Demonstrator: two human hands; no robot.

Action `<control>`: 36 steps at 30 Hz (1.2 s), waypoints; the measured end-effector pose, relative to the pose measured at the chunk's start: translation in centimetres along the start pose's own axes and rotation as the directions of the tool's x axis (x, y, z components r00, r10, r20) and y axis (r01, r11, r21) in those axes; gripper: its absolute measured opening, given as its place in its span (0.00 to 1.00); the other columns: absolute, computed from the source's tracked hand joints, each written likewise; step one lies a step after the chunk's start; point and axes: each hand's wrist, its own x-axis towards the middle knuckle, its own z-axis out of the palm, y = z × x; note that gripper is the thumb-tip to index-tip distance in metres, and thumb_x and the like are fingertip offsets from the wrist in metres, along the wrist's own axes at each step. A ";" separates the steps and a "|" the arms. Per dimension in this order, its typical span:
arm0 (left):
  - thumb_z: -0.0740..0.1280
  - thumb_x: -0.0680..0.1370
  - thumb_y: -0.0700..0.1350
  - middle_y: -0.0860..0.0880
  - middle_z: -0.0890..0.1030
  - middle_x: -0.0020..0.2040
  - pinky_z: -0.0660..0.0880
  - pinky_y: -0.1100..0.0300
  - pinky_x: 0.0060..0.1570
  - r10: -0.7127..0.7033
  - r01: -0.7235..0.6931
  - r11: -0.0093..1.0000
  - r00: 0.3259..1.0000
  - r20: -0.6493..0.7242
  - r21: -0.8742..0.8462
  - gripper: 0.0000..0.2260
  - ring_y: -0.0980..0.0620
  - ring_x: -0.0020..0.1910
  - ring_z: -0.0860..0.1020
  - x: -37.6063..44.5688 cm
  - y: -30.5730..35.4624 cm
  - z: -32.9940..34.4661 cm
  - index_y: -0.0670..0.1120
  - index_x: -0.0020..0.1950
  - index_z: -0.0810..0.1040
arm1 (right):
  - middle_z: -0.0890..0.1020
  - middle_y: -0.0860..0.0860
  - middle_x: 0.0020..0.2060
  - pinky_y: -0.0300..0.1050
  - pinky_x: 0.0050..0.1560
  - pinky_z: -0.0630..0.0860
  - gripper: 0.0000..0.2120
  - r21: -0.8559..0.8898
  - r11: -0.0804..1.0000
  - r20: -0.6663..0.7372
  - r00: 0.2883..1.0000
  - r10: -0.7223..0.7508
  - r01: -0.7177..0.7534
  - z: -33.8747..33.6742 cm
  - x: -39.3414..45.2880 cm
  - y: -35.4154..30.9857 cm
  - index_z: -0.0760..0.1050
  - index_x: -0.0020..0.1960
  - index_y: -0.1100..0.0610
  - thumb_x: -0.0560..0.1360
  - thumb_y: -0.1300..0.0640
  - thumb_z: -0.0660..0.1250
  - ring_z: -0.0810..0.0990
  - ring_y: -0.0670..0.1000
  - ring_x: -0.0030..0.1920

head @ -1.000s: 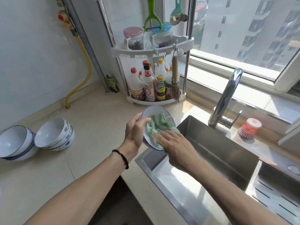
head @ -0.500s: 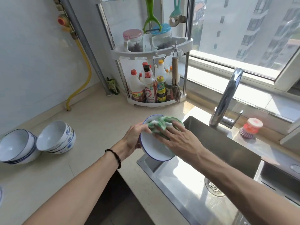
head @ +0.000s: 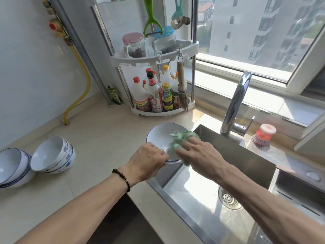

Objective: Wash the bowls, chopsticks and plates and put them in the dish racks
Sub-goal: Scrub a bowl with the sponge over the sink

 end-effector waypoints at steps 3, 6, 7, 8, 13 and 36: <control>0.75 0.73 0.46 0.52 0.81 0.34 0.69 0.58 0.36 -0.302 0.326 0.881 0.945 0.122 -0.344 0.08 0.49 0.34 0.78 0.2 -0.3 -0.6 0.46 0.39 0.78 | 0.82 0.51 0.57 0.48 0.43 0.81 0.31 0.250 0.915 0.004 0.945 0.326 -0.317 0.2 -0.5 0.0 0.70 0.73 0.54 0.72 0.65 0.73 0.80 0.54 0.54; 0.76 0.74 0.42 0.54 0.75 0.30 0.68 0.61 0.35 -0.421 0.573 0.270 0.793 0.440 -0.774 0.08 0.56 0.30 0.73 0.3 -0.4 -1.5 0.39 0.41 0.80 | 0.81 0.47 0.62 0.41 0.59 0.77 0.28 0.818 0.364 0.093 0.728 0.680 -0.444 -0.5 -0.6 -1.6 0.67 0.75 0.50 0.78 0.64 0.69 0.80 0.41 0.57; 0.75 0.74 0.39 0.53 0.77 0.31 0.70 0.61 0.36 -0.419 0.547 0.114 0.783 0.459 -0.829 0.06 0.56 0.31 0.75 0.5 -0.2 -2.0 0.39 0.41 0.81 | 0.79 0.44 0.63 0.42 0.63 0.77 0.27 0.908 0.157 0.188 0.712 0.677 -0.389 -0.7 -0.3 -2.7 0.66 0.75 0.47 0.79 0.62 0.68 0.80 0.40 0.59; 0.74 0.75 0.38 0.51 0.81 0.35 0.74 0.61 0.38 -0.404 0.515 0.017 0.788 0.465 -0.857 0.03 0.55 0.35 0.78 0.6 0.0 -2.4 0.38 0.44 0.82 | 0.78 0.44 0.64 0.45 0.65 0.77 0.27 0.940 -0.016 0.274 0.725 0.632 -0.341 -0.8 0.0 -4.0 0.65 0.74 0.44 0.79 0.58 0.68 0.79 0.41 0.61; 0.75 0.75 0.42 0.42 0.85 0.47 0.78 0.55 0.48 -0.370 0.455 -0.027 0.822 0.432 -0.890 0.08 0.47 0.45 0.83 1.2 1.8 -4.1 0.41 0.51 0.82 | 0.81 0.52 0.59 0.51 0.55 0.82 0.21 0.915 -0.205 0.389 0.621 0.680 -0.348 0.0 2.8 -4.1 0.75 0.66 0.44 0.74 0.42 0.65 0.84 0.50 0.54; 0.74 0.75 0.37 0.46 0.84 0.39 0.77 0.62 0.37 -0.515 0.412 -0.038 0.772 0.371 -0.911 0.04 0.51 0.37 0.81 1.1 0.7 -4.7 0.37 0.44 0.81 | 0.83 0.49 0.54 0.53 0.60 0.77 0.16 0.890 -0.010 0.358 0.686 0.633 -0.455 0.4 5.9 -3.6 0.81 0.59 0.49 0.82 0.43 0.58 0.82 0.49 0.54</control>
